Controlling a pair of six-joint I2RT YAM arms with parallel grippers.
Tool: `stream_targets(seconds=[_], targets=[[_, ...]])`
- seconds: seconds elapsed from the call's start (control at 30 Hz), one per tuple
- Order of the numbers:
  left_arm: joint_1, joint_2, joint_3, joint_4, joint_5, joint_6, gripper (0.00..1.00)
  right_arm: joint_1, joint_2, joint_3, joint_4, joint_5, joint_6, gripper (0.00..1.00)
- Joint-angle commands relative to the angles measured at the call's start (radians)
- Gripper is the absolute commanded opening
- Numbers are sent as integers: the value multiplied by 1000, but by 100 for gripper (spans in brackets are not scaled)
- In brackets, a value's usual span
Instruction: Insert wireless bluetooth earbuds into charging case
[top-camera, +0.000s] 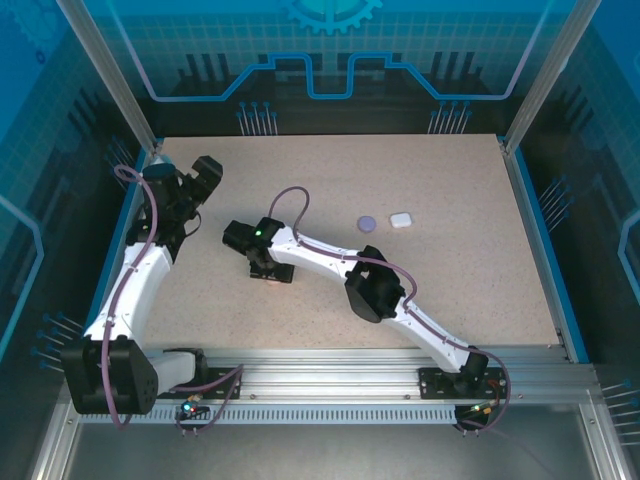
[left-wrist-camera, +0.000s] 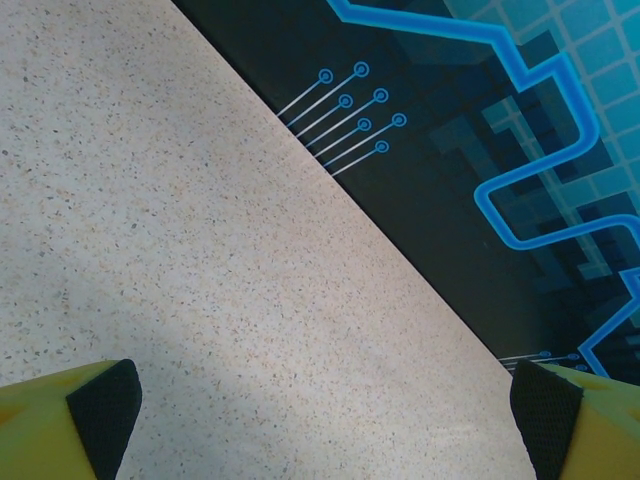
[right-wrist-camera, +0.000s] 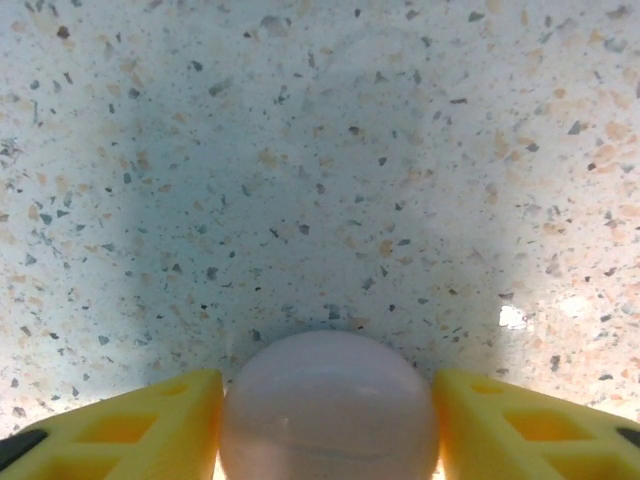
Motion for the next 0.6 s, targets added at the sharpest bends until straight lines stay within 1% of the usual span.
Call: stream_targets(seconds=[0.0,0.17,0.23,0.37,0.43,0.57], targets=[[7,-13,-10,4,42,17,99,9,-38,-28,-10,32,-18,53],[6,11,19,-1,122,41,99,-6,-156,-175,60,74,-96,50],[6,11,21,10,160,54,99,-15,-216,-243,99,89,-192,50],[3,14,31,20,244,65,99,-41,-336,-375,121,123,-344,52],[-13,22,42,16,282,71,99,-67,-396,-467,135,116,-401,52],[-73,30,52,-1,294,91,99,-124,-498,-642,205,69,-485,52]])
